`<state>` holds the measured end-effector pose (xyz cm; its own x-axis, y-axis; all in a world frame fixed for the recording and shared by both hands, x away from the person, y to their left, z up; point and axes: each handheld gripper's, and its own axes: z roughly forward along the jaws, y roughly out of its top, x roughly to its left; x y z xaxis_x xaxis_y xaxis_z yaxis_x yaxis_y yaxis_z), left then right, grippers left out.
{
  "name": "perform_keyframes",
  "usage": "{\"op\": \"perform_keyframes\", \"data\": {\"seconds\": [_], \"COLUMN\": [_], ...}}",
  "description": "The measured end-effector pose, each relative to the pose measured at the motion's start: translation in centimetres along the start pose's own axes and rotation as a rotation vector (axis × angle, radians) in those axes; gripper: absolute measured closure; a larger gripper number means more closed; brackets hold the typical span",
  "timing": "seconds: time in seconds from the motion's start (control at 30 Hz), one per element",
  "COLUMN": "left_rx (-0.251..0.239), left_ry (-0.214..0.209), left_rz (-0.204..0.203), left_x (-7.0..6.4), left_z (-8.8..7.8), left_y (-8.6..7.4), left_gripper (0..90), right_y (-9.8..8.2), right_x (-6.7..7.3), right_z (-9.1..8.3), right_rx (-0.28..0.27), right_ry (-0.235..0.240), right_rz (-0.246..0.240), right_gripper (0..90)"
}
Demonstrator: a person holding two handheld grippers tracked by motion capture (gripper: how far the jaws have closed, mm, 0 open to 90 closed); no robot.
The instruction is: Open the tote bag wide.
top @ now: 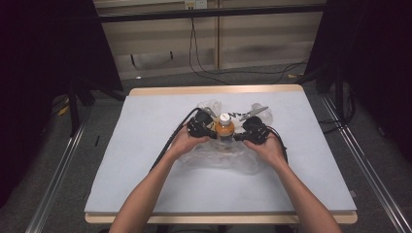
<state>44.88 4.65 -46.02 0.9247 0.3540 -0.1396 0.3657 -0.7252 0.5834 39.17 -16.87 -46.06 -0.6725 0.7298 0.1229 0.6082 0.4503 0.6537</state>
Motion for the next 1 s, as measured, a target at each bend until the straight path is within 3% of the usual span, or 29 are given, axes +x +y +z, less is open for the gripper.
{"op": "perform_keyframes", "data": {"seconds": [0.07,0.1,0.13,0.2,0.3,0.4,0.5,0.6,0.73,0.83,0.9,1.0], "left_rx": [0.051,0.046,0.062,0.077,0.148,0.183,0.203,0.231,0.258,0.271,0.274,0.271], "left_ry": [0.014,0.009,0.005,0.007,0.036,0.061,0.067,0.073,0.070,0.068,0.031,0.026], "left_rz": [0.009,0.008,0.011,0.018,0.065,0.079,0.085,0.091,0.126,0.131,0.116,0.121], "left_x": [0.0,0.1,0.1,0.1,-0.6,-0.9,-0.9,-1.1,-1.6,-1.9,-1.7,-1.8], "left_z": [0.3,0.4,0.0,-0.2,-0.9,-1.5,-2.0,-2.5,-2.9,-3.2,-3.7,-4.0], "left_y": [-0.4,-0.7,-1.1,-1.2,-1.3,-1.8,-2.3,-2.8,-3.3,-3.7,-4.2,-4.7], "left_gripper": [90.0,90.0,90.0,90.0,90.0,90.0,90.0,90.0,90.0,90.0,90.0,90.0], "right_y": [-0.2,-0.3,-0.5,-0.7,-1.0,-1.5,-2.3,-2.8,-3.2,-3.2,-3.2,-3.3], "right_x": [-0.2,-0.3,0.0,0.1,0.3,0.5,0.8,1.0,1.2,1.3,1.5,1.6], "right_z": [0.3,0.5,0.8,0.8,0.4,-0.5,-1.7,-2.5,-2.9,-3.0,-3.1,-3.2], "right_rx": [0.031,0.048,0.101,0.107,0.124,0.172,0.240,0.273,0.291,0.307,0.323,0.329], "right_ry": [0.005,0.009,0.013,0.010,0.032,0.044,0.053,0.051,0.053,0.048,0.046,0.043], "right_rz": [0.004,-0.016,-0.045,-0.059,-0.068,-0.099,-0.116,-0.156,-0.179,-0.202,-0.207,-0.208], "right_gripper": [90.0,90.0,90.0,90.0,90.0,90.0,90.0,90.0,90.0,90.0,90.0,90.0]}}
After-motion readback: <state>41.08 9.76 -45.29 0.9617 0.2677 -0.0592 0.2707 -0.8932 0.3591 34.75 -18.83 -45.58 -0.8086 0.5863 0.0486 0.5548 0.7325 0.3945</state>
